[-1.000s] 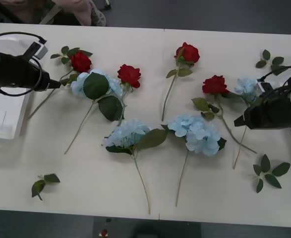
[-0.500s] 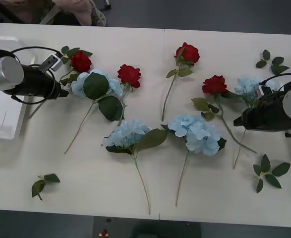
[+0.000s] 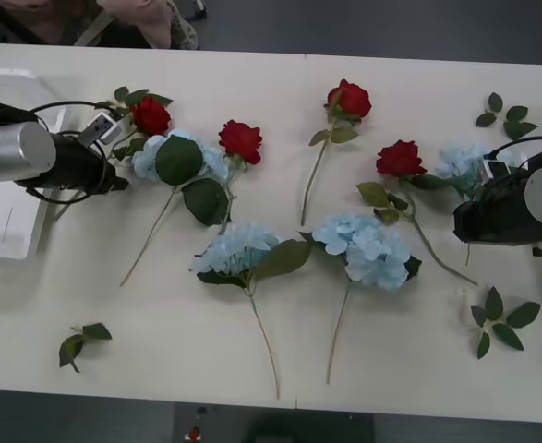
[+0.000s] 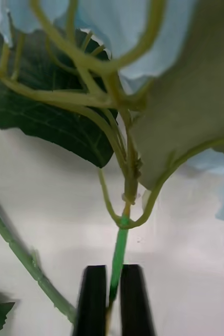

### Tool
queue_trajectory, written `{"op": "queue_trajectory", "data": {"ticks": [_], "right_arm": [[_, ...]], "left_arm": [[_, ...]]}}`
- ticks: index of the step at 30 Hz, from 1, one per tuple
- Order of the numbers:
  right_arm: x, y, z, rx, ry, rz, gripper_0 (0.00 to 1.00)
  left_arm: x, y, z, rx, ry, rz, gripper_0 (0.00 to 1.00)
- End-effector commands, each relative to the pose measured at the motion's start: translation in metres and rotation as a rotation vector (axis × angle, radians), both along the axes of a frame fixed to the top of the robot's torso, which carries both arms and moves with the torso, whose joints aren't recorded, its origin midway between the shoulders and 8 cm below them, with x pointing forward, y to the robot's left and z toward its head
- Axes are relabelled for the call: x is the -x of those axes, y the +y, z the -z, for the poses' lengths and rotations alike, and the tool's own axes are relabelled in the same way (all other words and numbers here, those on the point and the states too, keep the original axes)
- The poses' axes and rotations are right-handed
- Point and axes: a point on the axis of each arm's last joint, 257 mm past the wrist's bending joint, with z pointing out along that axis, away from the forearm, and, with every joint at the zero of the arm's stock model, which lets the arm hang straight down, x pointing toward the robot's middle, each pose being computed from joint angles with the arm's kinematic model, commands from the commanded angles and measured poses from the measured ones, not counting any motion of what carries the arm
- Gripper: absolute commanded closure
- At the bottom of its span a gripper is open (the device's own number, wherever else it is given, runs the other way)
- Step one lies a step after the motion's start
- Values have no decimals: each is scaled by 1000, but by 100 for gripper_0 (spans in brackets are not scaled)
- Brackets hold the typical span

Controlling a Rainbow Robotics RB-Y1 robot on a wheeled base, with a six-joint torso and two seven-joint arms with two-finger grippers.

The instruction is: Put the red flowers into the right box and the blue flowers into the left box

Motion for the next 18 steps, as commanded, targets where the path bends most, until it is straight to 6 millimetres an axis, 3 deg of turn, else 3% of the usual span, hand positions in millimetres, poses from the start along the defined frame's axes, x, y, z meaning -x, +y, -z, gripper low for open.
{"op": "queue_trajectory", "data": {"ticks": [1,7,8,10,11,12,15,18], "right_arm": [[-13,6,-18,9,-50,-22,100],[-23,10,-54,40,-127,-85,100],[-25,11,-61,48,-143,-97,100],[-29,14,-81,69,-186,-153,100],[-31,15,-94,78,-209,-179,100],[-30,18,-102,78,-223,-204,100],[-28,28,-124,53,-258,-271,100],[-25,38,-145,17,-298,-342,100]], "left_arm": [[-14,-12,-15,31,-37,-19,0],[-13,-10,-13,39,-32,-30,0],[-13,-10,-13,43,-30,-33,7],[-12,-10,-11,65,-25,-47,57],[-12,-10,-11,73,-24,-52,76],[-12,-9,-10,76,-23,-55,86],[-10,-8,-8,83,-16,-62,100],[-7,-10,-2,99,-1,-68,100]]}}
